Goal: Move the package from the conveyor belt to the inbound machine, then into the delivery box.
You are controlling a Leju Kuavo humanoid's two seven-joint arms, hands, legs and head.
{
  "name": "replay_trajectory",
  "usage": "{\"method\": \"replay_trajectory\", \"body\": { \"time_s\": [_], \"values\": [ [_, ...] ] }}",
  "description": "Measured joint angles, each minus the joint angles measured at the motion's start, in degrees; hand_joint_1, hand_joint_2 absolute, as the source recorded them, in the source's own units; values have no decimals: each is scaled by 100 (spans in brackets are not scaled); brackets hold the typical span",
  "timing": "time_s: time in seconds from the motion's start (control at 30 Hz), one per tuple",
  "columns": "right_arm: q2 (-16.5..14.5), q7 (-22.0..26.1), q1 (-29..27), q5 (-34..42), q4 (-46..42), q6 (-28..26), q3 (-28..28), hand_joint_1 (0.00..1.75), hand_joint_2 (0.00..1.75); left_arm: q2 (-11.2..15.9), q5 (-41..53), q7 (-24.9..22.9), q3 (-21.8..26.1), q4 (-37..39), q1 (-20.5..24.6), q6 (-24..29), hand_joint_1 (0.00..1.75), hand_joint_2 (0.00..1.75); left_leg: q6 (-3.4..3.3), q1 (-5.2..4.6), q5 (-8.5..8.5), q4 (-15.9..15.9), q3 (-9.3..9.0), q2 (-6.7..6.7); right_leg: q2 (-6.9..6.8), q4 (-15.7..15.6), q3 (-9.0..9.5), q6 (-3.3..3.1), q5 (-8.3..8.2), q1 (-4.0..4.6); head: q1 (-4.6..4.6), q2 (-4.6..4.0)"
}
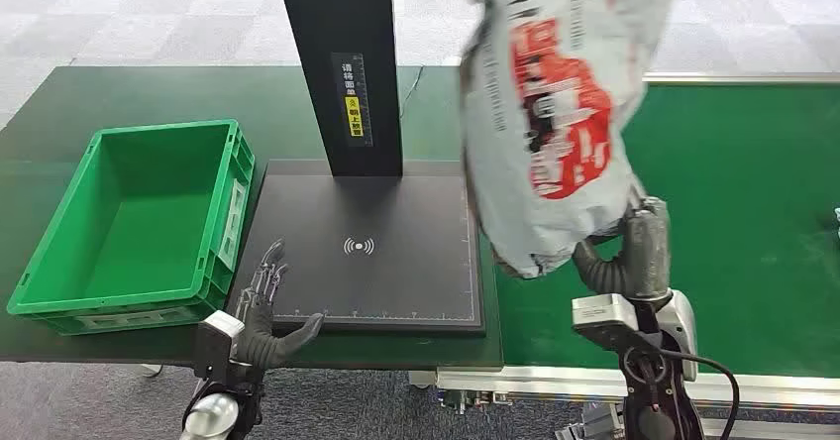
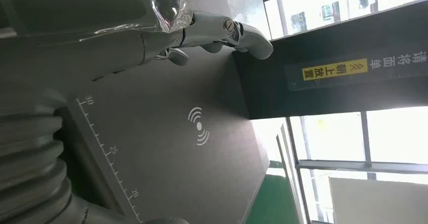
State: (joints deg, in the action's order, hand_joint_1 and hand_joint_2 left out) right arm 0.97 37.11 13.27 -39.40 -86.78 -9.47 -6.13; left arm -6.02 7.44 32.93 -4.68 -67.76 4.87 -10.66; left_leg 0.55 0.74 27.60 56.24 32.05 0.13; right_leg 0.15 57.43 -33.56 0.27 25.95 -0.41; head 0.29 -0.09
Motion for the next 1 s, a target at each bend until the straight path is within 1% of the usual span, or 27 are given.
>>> {"method": "replay_trajectory", "body": {
  "time_s": [0.07, 0.13, 0.2, 0.27, 0.4, 0.5, 0.6, 0.7, 0.77, 0.83, 1.0],
  "values": [
    [70, -59, 72, -240, 94, 38, -217, 175, 175, 9, -6, 21, -14, 46, 29, -19, 0, 175, 0, 0, 0, 0, 0, 0, 0, 0, 0, 0, 0, 0, 0, 0],
    [217, -172, 221, -692, 316, 119, -648, 175, 175, 31, -12, 59, -36, 123, 67, -60, 0, 175, 0, 0, 0, 0, 1, -1, 0, 0, 0, 0, 0, 0, 0, 0],
    [362, -249, 351, -971, 590, 168, -1071, 175, 175, 51, -11, 82, -50, 177, 78, -84, 0, 175, 0, -1, 0, 1, 2, -2, -2, 0, -1, 0, 0, -1, 1, 0],
    [464, -275, 430, -1045, 809, 169, -1377, 175, 175, 64, -10, 94, -60, 217, 82, -87, 0, 175, -1, -2, 0, 1, 4, -5, -7, 0, -1, 1, 0, -2, 1, 0],
    [584, -323, 567, -1085, 1047, 220, -1668, 175, 175, 83, -5, 102, -65, 275, 85, -91, 0, 175, -1, -2, 1, 1, 7, -5, -8, 0, -3, 1, 1, -2, 1, 0],
    [690, -572, 836, -1252, 1360, 635, -1962, 175, 175, 96, 10, 108, -86, 313, 108, -128, 0, 175, -1, -2, 1, 1, 7, -2, -6, 0, -4, 0, 0, -2, 1, 0],
    [764, -775, 1332, -1407, 2012, 1115, -2430, 175, 175, 104, 18, 109, -117, 365, 152, -172, 0, 175, -2, -2, -4, 1, 4, -3, -6, 0, -2, 0, -1, -2, 1, 0],
    [776, -812, 1733, -1460, 2609, 1388, -2868, 175, 175, 106, 23, 102, -144, 409, 178, -184, 0, 175, -4, -1, -10, 1, 4, -6, -10, 0, 0, 0, -2, -1, 2, 0],
    [767, -918, 1988, -1514, 3007, 1490, -3166, 175, 175, 104, 24, 88, -156, 435, 188, -182, 0, 175, -4, -1, -11, 1, 6, -6, -10, 2, 0, 0, -2, -1, 1, 0],
    [748, -1129, 2223, -1640, 3341, 1429, -3450, 175, 175, 102, 25, 64, -170, 449, 197, -172, 0, 175, -4, -1, -11, 2, 7, -6, -10, 2, -1, 0, -2, -1, 1, 0],
    [667, -1572, 2703, -1841, 4069, 787, -4061, 175, 175, 103, 25, -1, -181, 453, 209, -147, 0, 175, -4, -2, -11, 3, 8, -7, -11, 2, -4, 0, -2, -2, 1, 0]
  ]
}}
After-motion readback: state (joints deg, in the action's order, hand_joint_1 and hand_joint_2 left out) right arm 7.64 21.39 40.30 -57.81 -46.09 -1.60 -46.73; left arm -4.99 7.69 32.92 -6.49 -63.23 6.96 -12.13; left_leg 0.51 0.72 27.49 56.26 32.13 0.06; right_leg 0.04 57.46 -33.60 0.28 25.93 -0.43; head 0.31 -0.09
